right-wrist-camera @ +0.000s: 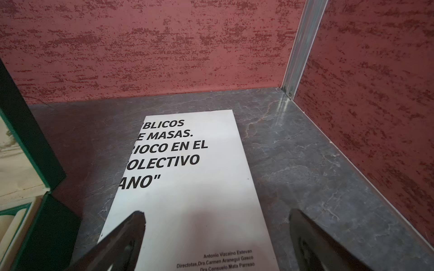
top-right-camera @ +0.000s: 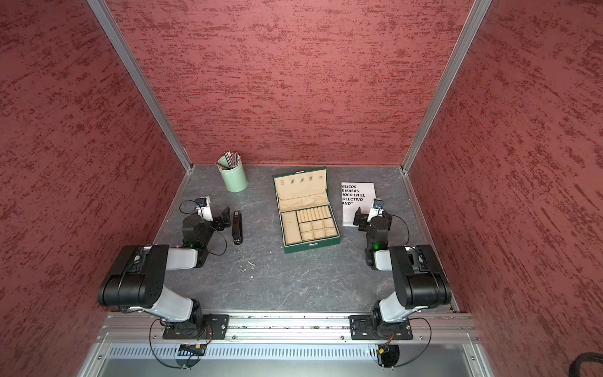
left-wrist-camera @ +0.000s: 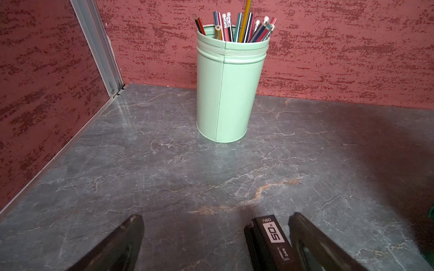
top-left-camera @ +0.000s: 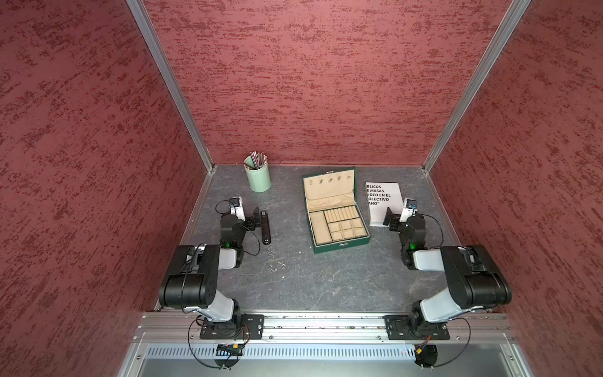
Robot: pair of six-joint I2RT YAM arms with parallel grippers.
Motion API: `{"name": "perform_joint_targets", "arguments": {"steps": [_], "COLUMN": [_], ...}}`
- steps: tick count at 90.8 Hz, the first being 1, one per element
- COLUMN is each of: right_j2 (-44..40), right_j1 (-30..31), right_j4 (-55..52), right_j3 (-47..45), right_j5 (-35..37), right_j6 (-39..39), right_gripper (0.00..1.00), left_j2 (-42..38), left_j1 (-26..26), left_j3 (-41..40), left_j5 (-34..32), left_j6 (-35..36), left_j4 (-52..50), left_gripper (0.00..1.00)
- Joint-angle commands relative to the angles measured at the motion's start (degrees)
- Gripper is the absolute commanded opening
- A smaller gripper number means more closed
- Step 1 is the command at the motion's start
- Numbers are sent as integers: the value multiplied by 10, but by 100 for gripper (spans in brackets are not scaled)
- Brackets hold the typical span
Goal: Put jewelry chain into jewelry box
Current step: Move the jewelry box to the center of the board.
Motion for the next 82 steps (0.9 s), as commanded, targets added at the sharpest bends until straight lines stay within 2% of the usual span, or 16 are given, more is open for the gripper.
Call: {"name": "perform_joint_targets", "arguments": {"steps": [1, 42, 45, 48, 53, 63, 68, 77, 79, 82], "right_j2": [-4, -6, -5, -5, -7, -40, -59, -102, -109, -130], "right_j1": [2, 2, 2, 2, 3, 2, 37, 68, 72, 75], "right_j4": [-4, -4, -3, -3, -8, -27, -45, -159, -189, -255], "right_j3": [3, 2, 3, 2, 5, 0, 8, 64, 80, 105], "right_j5": [-5, -5, -5, -5, -6, -4, 79, 161, 173, 187], "right_j6": [2, 2, 3, 3, 4, -1, -15, -23, -17, 33], "right_gripper": [99, 99, 99, 99, 99, 99, 99, 99, 99, 99], "left_j2": [-2, -2, -3, -9, -49, -139, -192, -252, -257, -260], "left_j1": [-1, 8, 5, -2, -21, -29, -32, -26, -24, -22], "left_j3": [1, 0, 1, 7, 21, 40, 54, 128, 152, 195], "left_j5": [0, 18, 12, -24, -108, -182, -218, -244, -245, -247], "left_j6": [-1, -4, -4, -6, -15, -34, -59, -169, -212, -291], "left_j4": [1, 0, 1, -8, -68, -160, -214, -412, -476, -577], "left_gripper": [100, 100, 100, 100, 100, 100, 100, 100, 100, 100]}}
